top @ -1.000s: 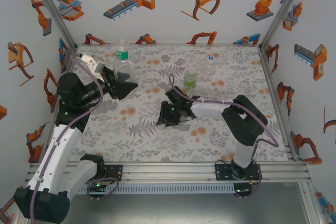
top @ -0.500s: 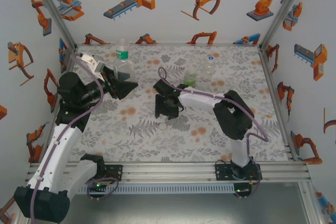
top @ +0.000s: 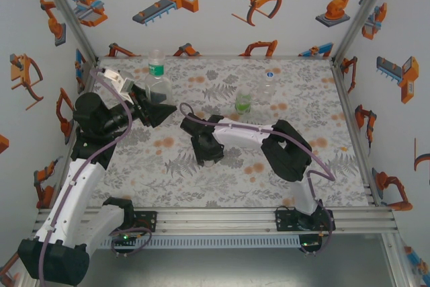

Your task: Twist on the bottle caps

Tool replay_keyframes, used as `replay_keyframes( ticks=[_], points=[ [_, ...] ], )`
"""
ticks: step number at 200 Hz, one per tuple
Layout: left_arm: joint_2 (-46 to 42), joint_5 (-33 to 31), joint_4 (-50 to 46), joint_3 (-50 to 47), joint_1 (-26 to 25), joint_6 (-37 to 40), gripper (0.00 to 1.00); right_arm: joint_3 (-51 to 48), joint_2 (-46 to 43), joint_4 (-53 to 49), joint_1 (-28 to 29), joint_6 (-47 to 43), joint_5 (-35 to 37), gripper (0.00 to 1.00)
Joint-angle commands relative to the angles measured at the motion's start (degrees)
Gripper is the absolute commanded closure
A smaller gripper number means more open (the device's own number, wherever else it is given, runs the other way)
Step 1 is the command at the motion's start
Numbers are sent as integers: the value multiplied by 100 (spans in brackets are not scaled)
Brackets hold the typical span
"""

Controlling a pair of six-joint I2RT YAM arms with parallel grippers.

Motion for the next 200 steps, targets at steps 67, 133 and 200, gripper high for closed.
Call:
replay_keyframes(
  ticks=[67,133,200],
  points=[
    [-28,146,265,-26,27,-65,87,-280,-26,363,-16,-215,245,53],
    [-16,213,151,-35,26,60,87,-343,-226,354,-31,-215,197,63],
    [402,527,-2838,582,-136,3010,91,-1060,-1984,850,-680,-1163,-951,74]
  ],
)
